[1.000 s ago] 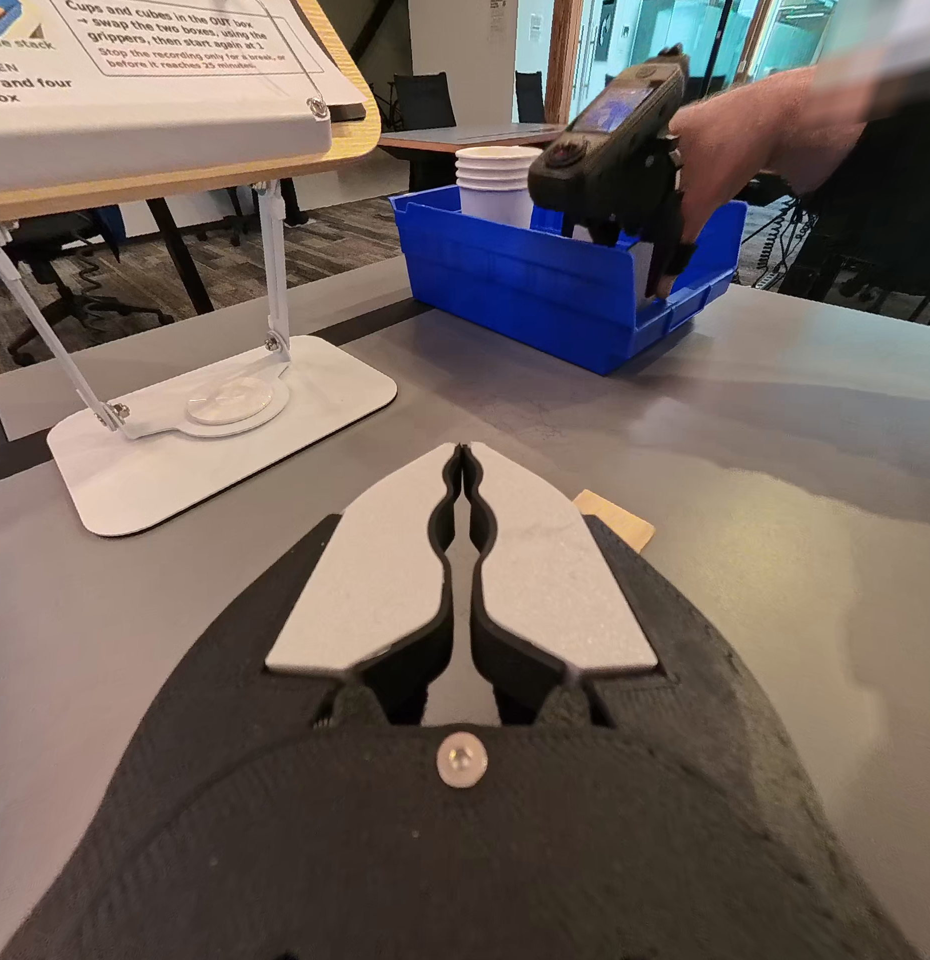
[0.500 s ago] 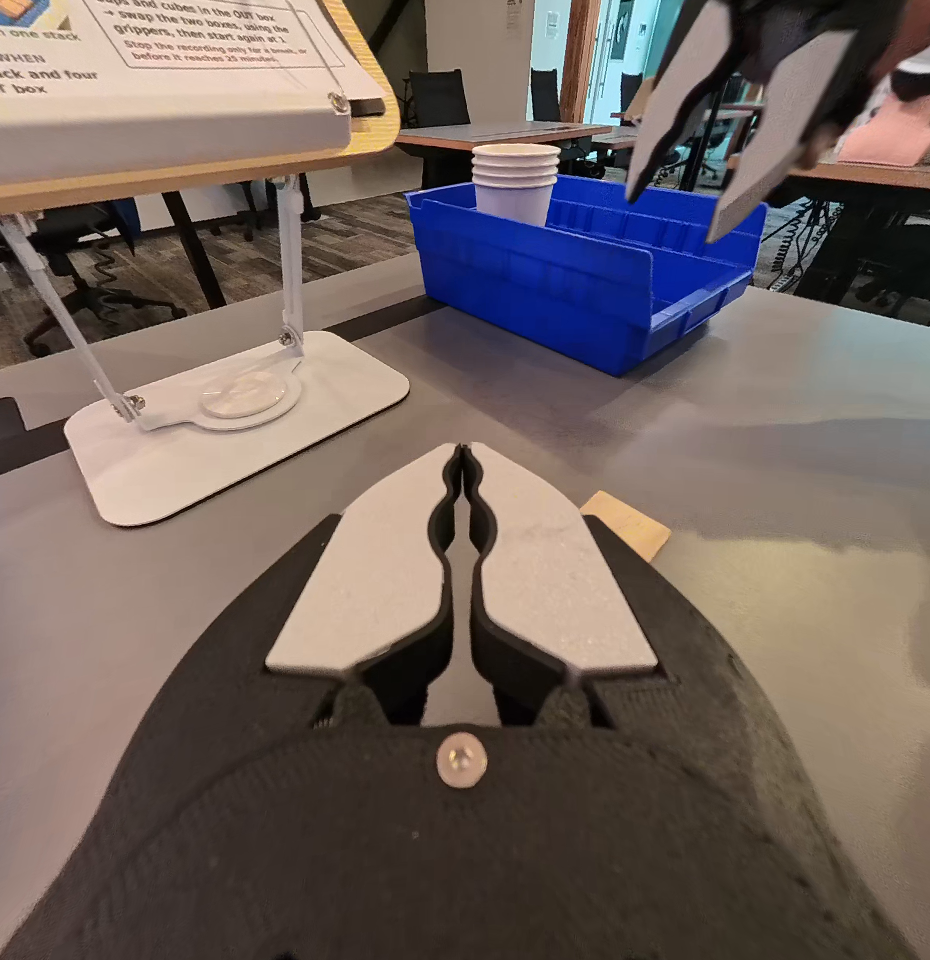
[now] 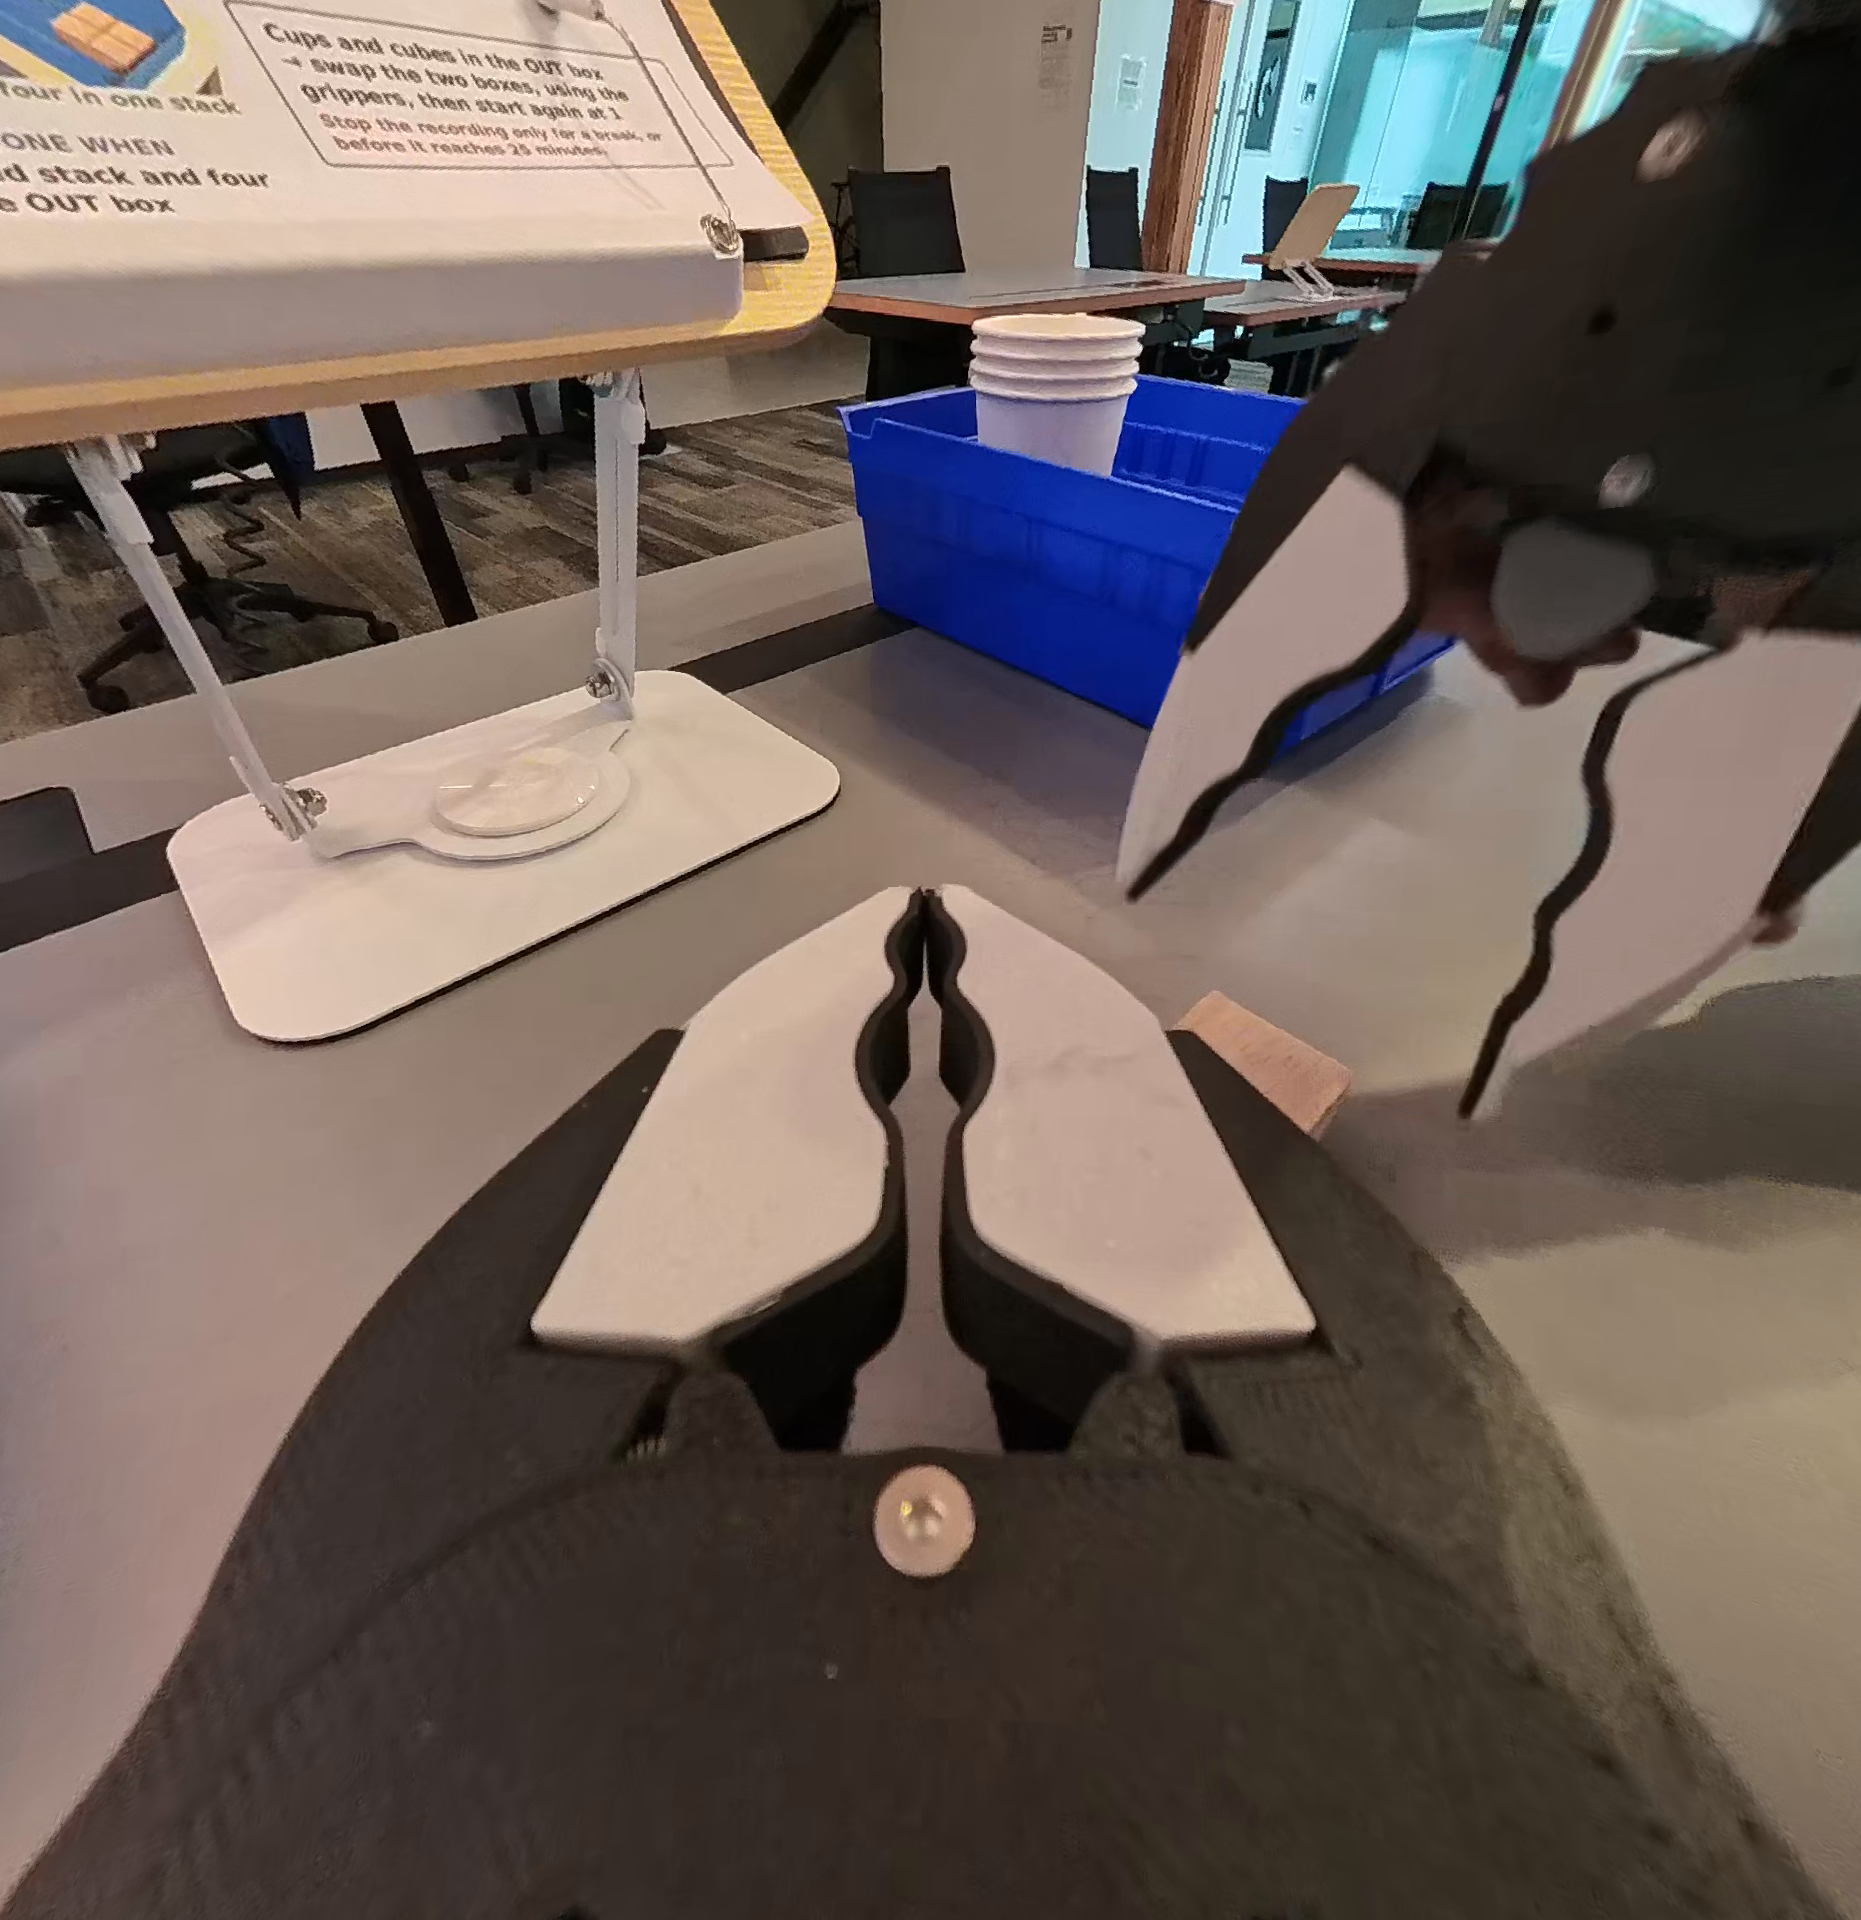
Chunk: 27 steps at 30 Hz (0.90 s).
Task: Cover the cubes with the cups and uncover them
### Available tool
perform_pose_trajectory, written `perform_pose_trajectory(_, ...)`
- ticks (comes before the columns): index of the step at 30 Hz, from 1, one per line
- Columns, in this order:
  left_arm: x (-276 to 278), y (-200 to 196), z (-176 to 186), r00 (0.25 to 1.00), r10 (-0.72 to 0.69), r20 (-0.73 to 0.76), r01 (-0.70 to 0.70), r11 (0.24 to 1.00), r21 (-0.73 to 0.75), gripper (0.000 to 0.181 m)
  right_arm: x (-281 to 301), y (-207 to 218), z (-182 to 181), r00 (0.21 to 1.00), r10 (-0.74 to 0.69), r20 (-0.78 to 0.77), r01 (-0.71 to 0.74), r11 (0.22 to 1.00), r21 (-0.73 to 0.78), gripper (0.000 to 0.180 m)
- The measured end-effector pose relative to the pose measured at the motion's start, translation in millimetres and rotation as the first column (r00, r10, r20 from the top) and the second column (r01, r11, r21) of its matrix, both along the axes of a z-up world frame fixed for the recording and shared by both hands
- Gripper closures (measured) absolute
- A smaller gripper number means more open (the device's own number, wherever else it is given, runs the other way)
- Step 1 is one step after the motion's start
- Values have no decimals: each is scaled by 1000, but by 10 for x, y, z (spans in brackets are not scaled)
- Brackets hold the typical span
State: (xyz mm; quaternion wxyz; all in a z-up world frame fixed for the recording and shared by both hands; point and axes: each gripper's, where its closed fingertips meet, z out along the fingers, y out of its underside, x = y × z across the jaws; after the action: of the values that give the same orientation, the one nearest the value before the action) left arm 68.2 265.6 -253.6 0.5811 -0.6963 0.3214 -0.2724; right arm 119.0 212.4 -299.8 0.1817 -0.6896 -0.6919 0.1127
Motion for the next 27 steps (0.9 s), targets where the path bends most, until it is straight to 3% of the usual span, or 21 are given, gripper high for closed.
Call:
perform_pose_trajectory(5,-4,-8,28,1000,-2,9,2,1000,4,181,-120,-27,-354,997,18,69,-15,999,-42,119)
perform_pose_trajectory(6,-5,-8,30,1000,-2,10,2,1000,4,181,-132,-22,-380,997,24,72,-21,999,-42,134)
perform_pose_trajectory(8,-8,-10,30,1000,-2,11,2,1000,4,181,-153,-28,-313,999,24,35,-22,998,-57,134)
perform_pose_trajectory(14,0,-10,34,1000,-7,21,7,1000,-1,181,284,212,514,994,-17,-107,21,999,36,135)
perform_pose_trajectory(17,10,-15,32,1000,-10,18,10,1000,0,181,810,537,969,983,-87,-159,104,989,105,135)
perform_pose_trajectory(20,9,-11,30,1000,-8,17,8,1000,1,181,1445,857,1183,982,-158,-107,174,971,165,135)
perform_pose_trajectory(23,13,-2,12,1000,-6,13,6,1000,-4,181,1934,1123,1105,977,-210,-24,211,964,163,135)
perform_pose_trajectory(27,36,-5,-10,1000,-13,1,13,1000,0,181,2259,1395,674,963,-245,110,229,964,137,134)
